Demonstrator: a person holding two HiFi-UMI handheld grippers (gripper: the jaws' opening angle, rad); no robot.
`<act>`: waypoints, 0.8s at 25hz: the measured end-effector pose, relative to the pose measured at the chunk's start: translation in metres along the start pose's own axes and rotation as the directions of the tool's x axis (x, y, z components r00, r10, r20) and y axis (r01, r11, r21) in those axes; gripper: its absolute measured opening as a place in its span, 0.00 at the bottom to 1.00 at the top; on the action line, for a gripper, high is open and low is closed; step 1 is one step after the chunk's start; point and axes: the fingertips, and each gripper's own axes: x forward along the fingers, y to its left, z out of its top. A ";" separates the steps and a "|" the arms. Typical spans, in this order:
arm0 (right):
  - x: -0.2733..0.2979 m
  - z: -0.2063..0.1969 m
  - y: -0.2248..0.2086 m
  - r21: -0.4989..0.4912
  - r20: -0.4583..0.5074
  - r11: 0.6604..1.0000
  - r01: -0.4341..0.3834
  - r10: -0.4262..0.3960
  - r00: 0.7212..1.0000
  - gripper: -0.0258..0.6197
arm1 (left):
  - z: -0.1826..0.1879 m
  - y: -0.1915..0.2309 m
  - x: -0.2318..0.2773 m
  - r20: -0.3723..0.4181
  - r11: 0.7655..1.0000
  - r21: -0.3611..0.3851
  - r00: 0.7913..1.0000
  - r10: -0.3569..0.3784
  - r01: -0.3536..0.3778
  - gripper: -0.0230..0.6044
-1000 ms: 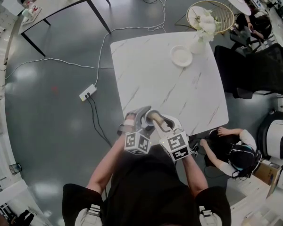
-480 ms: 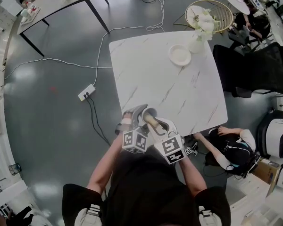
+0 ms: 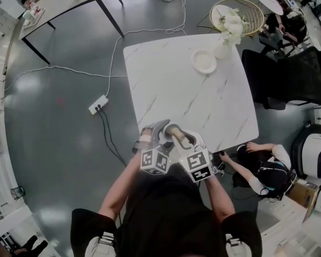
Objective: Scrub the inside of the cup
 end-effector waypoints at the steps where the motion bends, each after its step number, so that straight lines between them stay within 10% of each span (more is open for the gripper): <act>1: 0.000 0.002 -0.001 0.000 0.005 1.000 0.003 -0.003 1.000 0.21 | 0.001 0.001 0.001 0.001 1.000 0.001 1.000 0.000 0.000 0.61; 20: 0.003 -0.004 0.015 -0.015 -0.021 0.997 -0.071 0.071 0.997 0.21 | -0.007 0.006 0.004 0.001 1.000 0.012 1.000 0.029 -0.029 0.61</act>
